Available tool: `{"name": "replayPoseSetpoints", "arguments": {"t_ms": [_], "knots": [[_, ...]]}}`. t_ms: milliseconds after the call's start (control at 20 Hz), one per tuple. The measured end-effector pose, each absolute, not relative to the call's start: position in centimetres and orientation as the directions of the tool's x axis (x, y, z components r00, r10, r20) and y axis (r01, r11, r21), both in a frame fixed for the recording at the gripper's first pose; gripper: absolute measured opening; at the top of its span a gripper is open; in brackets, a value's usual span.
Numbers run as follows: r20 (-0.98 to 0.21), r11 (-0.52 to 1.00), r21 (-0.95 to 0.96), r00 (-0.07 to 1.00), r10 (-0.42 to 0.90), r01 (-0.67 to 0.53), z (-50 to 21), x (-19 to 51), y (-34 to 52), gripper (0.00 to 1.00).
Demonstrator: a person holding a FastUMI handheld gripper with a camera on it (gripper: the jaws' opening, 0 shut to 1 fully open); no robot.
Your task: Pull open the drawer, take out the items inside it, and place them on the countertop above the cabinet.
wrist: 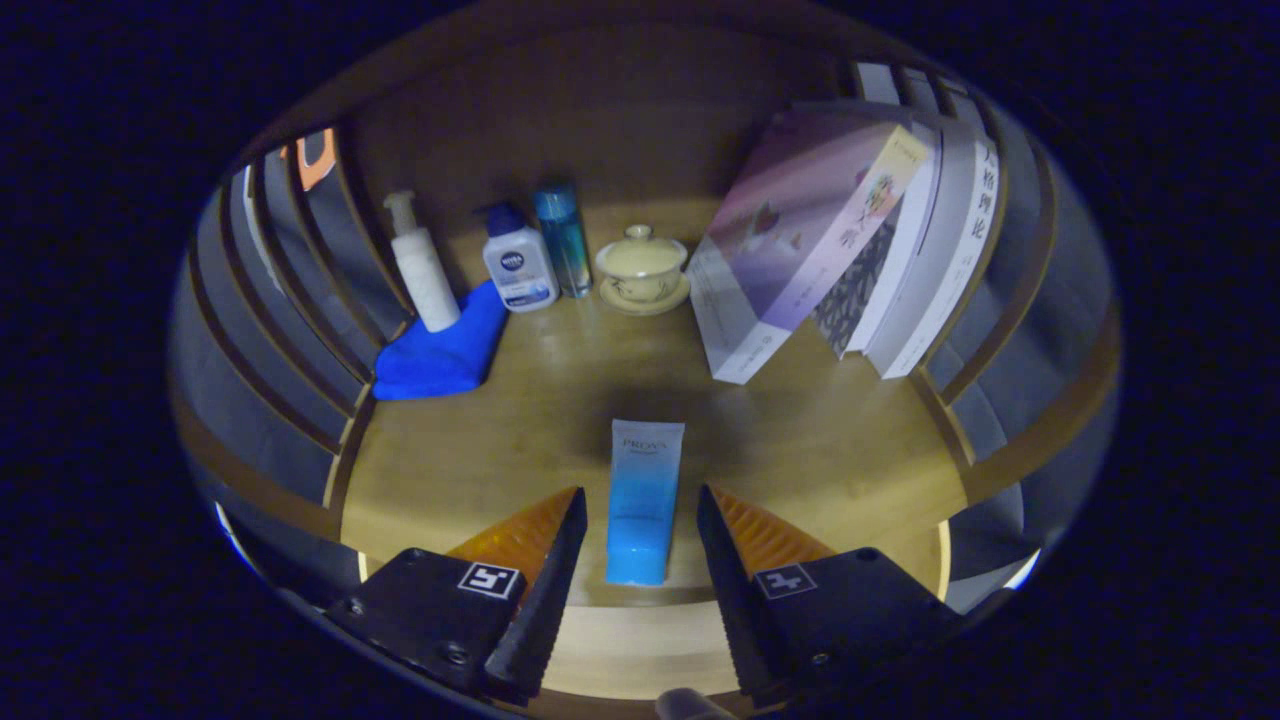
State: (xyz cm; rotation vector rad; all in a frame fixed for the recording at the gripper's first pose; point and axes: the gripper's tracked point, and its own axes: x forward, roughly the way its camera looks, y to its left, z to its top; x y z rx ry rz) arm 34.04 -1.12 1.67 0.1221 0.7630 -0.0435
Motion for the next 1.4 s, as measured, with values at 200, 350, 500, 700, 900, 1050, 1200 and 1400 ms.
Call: {"name": "replayPoseSetpoints", "arguments": {"t_ms": [200, 350, 500, 700, 900, 1050, 1200, 1400], "knots": [[-0.615, 0.993, 0.111, 0.788, 0.03, 0.049, 4.4, 31.2, -0.6, 0.77], [-0.546, 0.995, 0.095, 0.837, 0.033, 0.023, 5.5, 29.1, -0.7, 0.8], [-0.45, 0.992, 0.12, 0.893, 0.023, 0.035, 6.1, 26.1, -0.7, 0.8], [-0.286, 0.988, 0.156, 0.958, 0.03, 0.016, 6.6, 21.8, -0.5, 0.8], [-0.122, 0.989, 0.144, 0.992, 0.042, -0.024, 7.3, 15.8, 0.5, 0.87], [-0.028, 0.988, 0.142, 0.998, 0.061, -0.056, 7.5, 11.4, 1.3, 0.98], [0.01, 0.989, 0.108, 0.995, 0.099, -0.1, 7.5, 8.2, 2.5, 1.0], [0.05, 0.986, 0.101, 0.991, 0.127, -0.131, 7.2, 5.3, 3.5, 1.0]]}}
